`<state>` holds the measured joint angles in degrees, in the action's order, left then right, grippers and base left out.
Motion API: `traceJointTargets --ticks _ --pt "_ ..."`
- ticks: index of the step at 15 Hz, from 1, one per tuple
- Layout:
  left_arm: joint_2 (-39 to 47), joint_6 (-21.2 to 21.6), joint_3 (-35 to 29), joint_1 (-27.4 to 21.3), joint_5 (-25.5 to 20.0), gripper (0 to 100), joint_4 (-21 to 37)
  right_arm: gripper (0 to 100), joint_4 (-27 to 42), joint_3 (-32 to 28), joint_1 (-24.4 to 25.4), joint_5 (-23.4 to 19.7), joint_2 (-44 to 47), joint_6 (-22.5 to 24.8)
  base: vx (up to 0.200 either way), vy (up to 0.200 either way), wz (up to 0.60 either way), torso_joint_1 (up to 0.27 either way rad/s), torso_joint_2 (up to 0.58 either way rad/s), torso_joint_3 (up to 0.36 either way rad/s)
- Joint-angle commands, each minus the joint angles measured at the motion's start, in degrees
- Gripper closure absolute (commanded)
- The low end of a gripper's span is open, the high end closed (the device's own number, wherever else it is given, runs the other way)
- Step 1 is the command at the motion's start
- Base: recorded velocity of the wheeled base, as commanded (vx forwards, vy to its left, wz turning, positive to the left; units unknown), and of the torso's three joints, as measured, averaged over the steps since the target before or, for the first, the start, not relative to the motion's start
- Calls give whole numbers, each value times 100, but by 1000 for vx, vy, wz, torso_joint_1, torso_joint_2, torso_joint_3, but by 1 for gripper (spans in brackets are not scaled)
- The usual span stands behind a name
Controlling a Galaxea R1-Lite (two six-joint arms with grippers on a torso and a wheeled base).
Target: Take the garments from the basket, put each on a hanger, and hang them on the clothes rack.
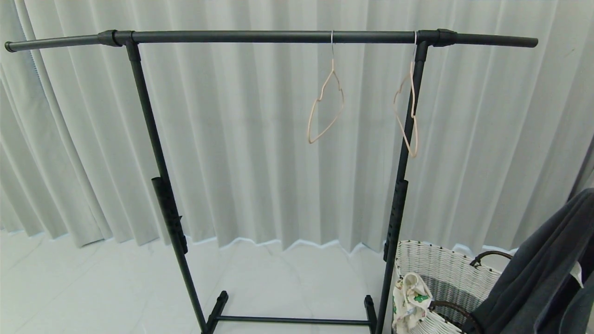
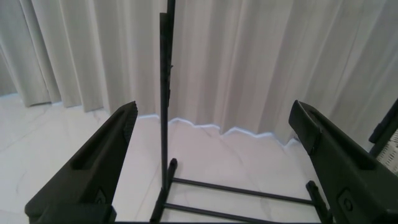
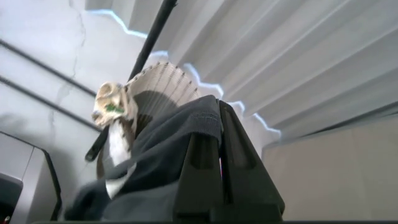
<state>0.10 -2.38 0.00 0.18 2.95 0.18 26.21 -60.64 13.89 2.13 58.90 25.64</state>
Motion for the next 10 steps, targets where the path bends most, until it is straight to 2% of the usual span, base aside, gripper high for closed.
traceJointTargets --ticks 1,7,10 --pt "-1 -8 0 8 4 0 -1 100 -2 8 0 -2 25 3 -200 0 0 -2 2 -7" --pt "-1 -8 0 8 4 0 -1 100 -2 52 9 -11 77 12 -200 0 0 -1 0 2" --pt "-1 9 0 8 4 0 -1 100 -2 52 18 -29 121 12 0 0 0 0 0 0"
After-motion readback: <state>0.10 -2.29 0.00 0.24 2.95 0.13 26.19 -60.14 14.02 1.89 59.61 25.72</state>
